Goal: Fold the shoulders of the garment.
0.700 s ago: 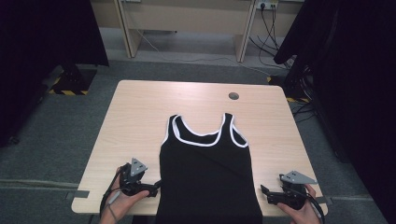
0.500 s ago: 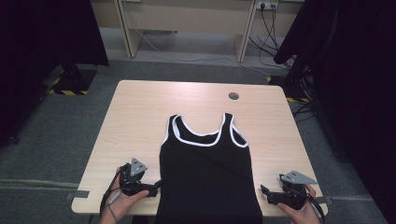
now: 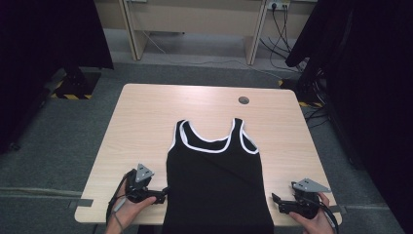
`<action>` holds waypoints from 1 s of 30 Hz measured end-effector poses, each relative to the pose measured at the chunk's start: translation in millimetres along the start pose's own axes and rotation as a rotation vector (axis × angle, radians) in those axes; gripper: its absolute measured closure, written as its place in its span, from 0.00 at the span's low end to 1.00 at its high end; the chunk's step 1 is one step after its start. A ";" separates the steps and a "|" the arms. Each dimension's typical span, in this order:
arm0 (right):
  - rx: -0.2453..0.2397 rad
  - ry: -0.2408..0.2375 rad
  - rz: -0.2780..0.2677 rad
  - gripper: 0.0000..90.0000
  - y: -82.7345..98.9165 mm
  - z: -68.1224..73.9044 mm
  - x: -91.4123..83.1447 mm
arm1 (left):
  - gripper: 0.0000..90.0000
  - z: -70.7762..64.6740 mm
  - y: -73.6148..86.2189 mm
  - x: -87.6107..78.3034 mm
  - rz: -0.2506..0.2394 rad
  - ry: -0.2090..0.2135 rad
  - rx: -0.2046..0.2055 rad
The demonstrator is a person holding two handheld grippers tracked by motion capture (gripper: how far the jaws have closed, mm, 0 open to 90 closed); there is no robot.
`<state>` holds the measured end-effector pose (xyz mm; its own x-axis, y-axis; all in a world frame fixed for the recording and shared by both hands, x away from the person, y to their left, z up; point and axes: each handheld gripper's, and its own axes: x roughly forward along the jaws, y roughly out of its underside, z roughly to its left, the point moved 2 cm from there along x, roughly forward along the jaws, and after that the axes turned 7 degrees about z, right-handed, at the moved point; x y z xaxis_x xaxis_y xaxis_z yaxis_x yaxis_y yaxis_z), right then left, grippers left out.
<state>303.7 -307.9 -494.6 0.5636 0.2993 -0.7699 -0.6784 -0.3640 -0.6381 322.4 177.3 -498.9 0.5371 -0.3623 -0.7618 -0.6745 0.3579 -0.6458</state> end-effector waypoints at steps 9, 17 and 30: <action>-0.001 0.001 0.001 0.13 -0.3 0.0 0.3 | 0.03 4.1 -15.2 4.3 -0.018 0.012 -0.008; 0.000 0.000 0.000 0.13 -0.4 0.0 0.4 | 0.03 9.9 -44.4 15.1 -0.033 0.022 -0.010; -0.003 -0.001 -0.002 0.13 -0.2 -0.2 0.4 | 0.05 8.8 -81.5 42.0 -0.019 0.003 -0.001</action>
<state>304.1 -307.9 -494.8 0.5643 0.3008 -0.7688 -0.6763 -0.3658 -0.6394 404.4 140.4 -478.8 0.5485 -0.3718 -0.7490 -0.6645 0.3499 -0.6603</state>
